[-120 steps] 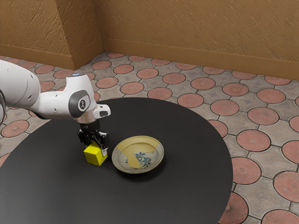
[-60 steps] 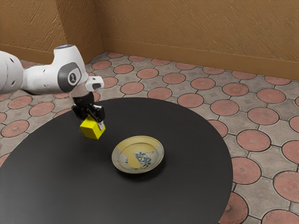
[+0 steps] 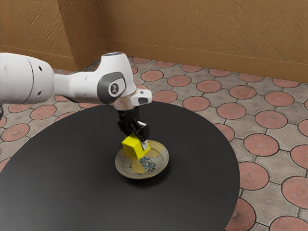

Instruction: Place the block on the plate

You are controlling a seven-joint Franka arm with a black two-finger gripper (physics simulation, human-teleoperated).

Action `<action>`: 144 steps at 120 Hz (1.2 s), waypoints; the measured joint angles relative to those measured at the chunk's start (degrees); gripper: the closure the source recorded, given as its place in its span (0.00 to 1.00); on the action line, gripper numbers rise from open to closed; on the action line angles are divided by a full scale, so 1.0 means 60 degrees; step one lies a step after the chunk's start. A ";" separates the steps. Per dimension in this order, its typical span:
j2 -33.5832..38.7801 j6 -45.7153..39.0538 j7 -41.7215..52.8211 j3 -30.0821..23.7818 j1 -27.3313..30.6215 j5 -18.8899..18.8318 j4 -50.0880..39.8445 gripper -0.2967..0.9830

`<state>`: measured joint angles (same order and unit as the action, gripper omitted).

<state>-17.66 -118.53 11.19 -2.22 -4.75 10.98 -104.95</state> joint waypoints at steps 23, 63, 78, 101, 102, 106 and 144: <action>-0.0635 -0.0070 0.0002 0.0033 -0.0113 0.0092 0.0069 0.48; -0.0729 -0.0135 0.0103 0.0057 -0.0116 0.0177 0.0076 0.32; -0.0314 0.0007 0.0137 0.0081 -0.0116 0.0081 0.0356 0.28; 0.0383 0.0796 0.0164 0.0185 -0.0113 -0.0300 0.1357 0.25; 0.0413 0.0848 0.0164 0.0196 -0.0110 -0.0319 0.1404 0.25; 0.0509 0.1087 0.0164 0.0257 -0.0109 -0.0391 0.1646 0.25; 0.1184 0.4237 -0.0005 0.0367 -0.0101 -0.0931 0.4206 0.24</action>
<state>-10.56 -93.11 11.16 -0.02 -5.35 5.39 -79.71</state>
